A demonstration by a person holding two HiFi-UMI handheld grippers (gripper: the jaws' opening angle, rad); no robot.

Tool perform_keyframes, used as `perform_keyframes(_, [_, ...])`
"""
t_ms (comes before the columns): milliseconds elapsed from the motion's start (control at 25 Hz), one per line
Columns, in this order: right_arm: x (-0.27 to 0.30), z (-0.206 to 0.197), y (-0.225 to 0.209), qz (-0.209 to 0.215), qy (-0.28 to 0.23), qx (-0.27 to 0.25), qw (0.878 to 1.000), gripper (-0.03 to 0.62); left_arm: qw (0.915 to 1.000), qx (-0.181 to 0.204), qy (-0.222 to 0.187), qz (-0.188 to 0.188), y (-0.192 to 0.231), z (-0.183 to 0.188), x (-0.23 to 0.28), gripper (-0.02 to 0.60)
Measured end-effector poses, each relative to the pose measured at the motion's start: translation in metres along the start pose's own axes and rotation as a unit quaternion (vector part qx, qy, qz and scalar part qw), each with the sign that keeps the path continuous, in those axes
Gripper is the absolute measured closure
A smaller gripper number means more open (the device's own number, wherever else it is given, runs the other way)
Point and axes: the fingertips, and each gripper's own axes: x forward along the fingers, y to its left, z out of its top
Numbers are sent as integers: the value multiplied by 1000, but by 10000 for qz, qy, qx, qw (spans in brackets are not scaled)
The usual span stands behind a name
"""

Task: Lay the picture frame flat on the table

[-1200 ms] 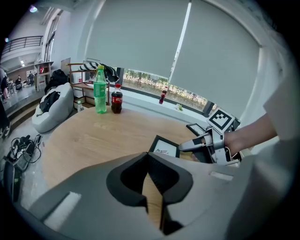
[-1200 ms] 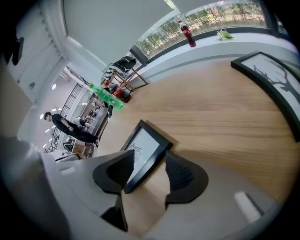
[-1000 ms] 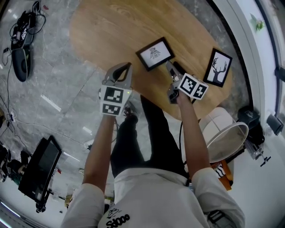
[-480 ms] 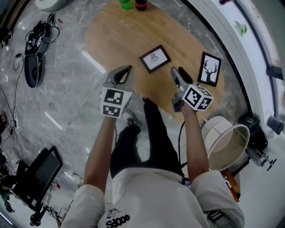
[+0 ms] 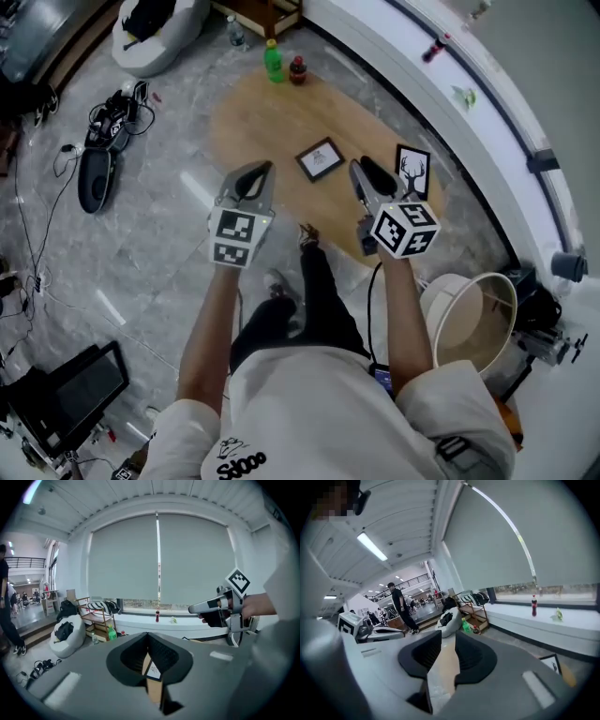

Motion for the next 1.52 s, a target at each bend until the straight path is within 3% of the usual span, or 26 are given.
perform_keyframes(240, [-71,61,51,-78,-394,-651,9971,591,9980,245,-516,258,-19,71,-72,572])
perform_keyframes(640, [-182,125,121,132,-845,-1844,9791,591,9911,652,-1039,523,-80,150,-158,571])
perform_keyframes(1000, [-278,164,127,769,-966,-2346,9642,591,9825,686,-1511,846,-176,213,-189,571])
perform_keyframes(1160, [-315,164,121,828,-959,-2672,9553,591,9779,744,-1654,1044,-216,226,-201,571])
perform_keyframes(1520, [-377,156,137,1111,-1146,-2590,9526,591,9734,843,-1700,1282,-266,226,-246,571])
